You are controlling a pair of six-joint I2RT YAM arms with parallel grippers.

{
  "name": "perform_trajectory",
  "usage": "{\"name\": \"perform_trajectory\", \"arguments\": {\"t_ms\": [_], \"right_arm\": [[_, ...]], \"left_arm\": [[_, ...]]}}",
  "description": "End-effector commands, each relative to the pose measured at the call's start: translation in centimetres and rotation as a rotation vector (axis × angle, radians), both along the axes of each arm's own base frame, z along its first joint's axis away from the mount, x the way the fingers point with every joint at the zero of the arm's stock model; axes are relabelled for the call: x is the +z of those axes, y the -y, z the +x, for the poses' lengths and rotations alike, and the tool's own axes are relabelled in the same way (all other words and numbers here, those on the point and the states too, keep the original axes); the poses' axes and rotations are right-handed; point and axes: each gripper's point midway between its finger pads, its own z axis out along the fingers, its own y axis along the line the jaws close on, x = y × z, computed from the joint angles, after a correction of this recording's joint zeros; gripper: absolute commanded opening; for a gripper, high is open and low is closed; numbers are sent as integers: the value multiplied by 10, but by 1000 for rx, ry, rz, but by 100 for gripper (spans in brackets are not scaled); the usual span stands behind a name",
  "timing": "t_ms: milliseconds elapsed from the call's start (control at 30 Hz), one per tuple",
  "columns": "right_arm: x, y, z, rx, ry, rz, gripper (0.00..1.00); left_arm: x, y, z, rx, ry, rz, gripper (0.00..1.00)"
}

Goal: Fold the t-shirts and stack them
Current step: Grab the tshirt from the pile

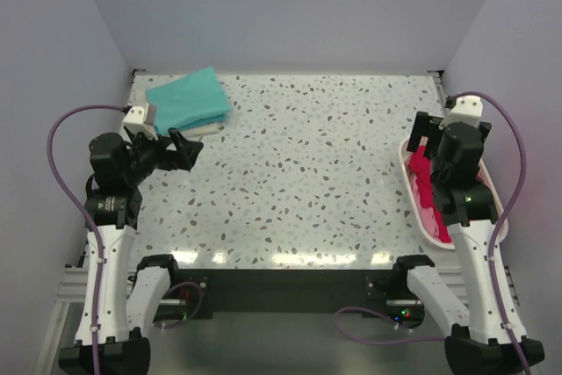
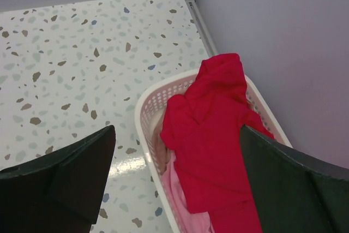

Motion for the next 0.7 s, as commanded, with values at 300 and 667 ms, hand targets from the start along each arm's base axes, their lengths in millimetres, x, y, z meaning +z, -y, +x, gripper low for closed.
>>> {"name": "perform_trajectory", "arguments": {"t_ms": [300,667], "right_arm": [[0,-13,0,207,-118,-187,99],[-60,23,6,318,-395,-56,95]], "left_arm": [[2,6,-3,-34,17,6,100],[-8,13,-5,-66,17,-12,100]]}}
